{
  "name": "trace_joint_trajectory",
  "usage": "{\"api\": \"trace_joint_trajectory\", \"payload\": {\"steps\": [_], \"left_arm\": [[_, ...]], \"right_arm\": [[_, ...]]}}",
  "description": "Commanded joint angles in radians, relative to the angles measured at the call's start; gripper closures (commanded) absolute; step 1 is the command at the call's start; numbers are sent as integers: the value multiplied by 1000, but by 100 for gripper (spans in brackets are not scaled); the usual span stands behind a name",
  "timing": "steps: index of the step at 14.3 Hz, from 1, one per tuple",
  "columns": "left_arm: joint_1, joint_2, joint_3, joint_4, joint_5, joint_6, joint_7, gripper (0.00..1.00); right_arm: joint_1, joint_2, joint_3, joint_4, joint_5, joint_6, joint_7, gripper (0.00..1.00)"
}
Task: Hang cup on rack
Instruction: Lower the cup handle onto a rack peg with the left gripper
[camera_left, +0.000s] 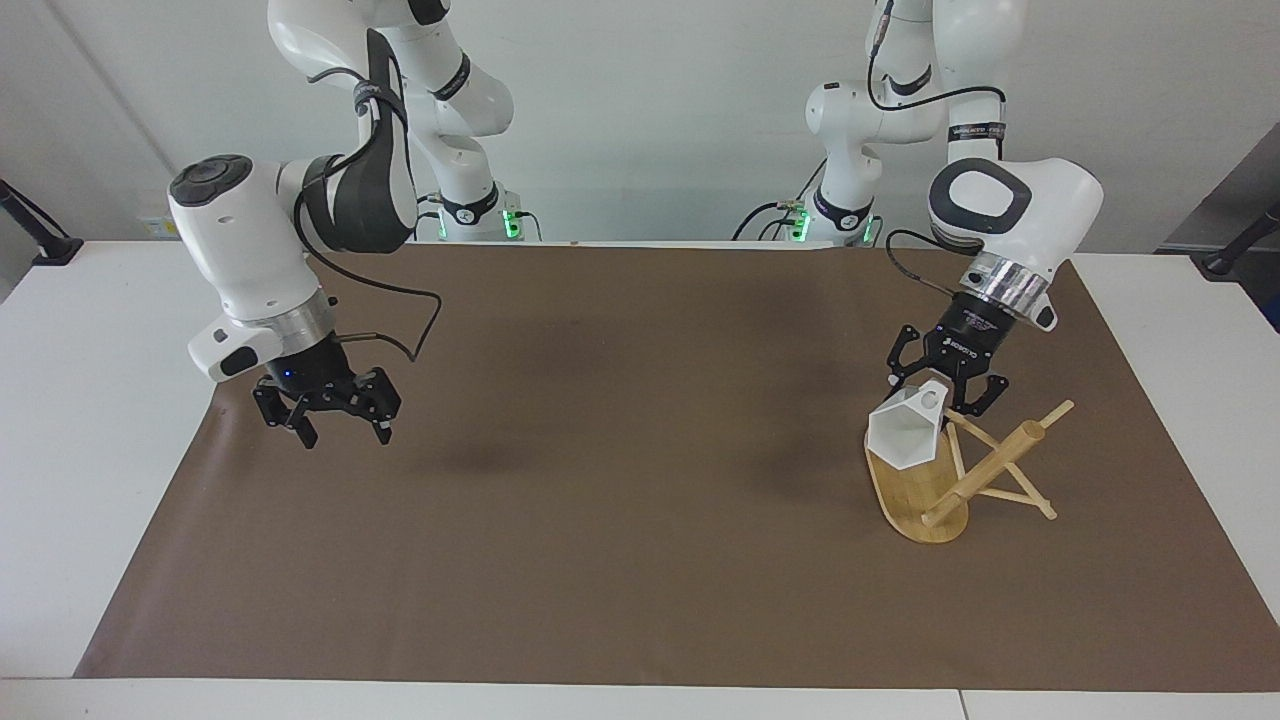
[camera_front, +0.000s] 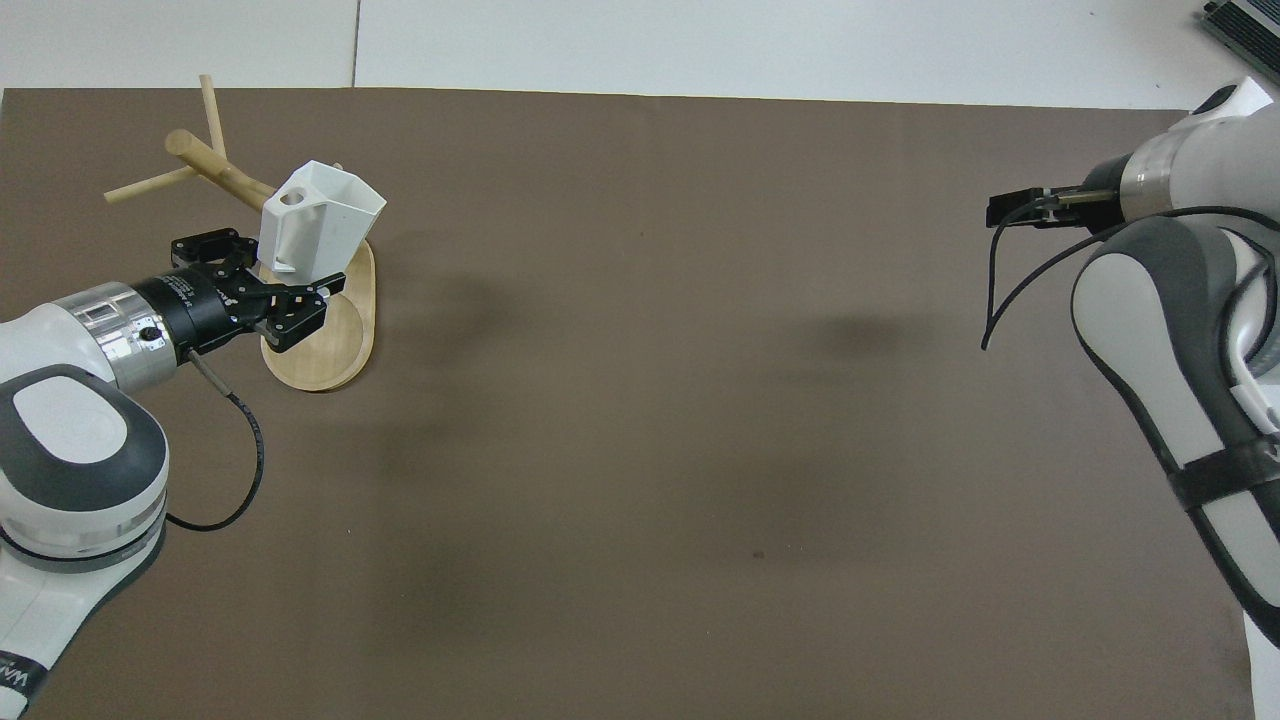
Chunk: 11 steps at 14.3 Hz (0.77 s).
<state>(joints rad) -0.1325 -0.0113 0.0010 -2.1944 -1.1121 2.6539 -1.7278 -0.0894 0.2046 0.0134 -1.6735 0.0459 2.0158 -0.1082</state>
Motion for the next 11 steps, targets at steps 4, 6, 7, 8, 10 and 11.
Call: {"api": "trace_joint_trajectory", "payload": {"steps": [4,6,7,8,10,11], "left_arm": [[8,19,-6,18,9,38,-47,100],[8,19,-6,18,6,43,-58,100],[8,21,-6,18,6,58,-78,100],[7,28,-6,18,6,69,-90,100],[7,28,-6,18,6,70,-104,100],[7,30,-6,18,6,80,-124,100]], "right_arm": [[-4,-74,-17,-6,-20,-167,-16,0],[-4,-97,-23,3,-21,-225,-16,0],[-4,-105,-24,24,-21,-256,-15,0],[-4,-105,-24,46,-21,-296,-13,0],[-4,-109,-32,67,-21,-348,-13,0],[-4,-114,-33,74,-20,-365,-11,0]]}}
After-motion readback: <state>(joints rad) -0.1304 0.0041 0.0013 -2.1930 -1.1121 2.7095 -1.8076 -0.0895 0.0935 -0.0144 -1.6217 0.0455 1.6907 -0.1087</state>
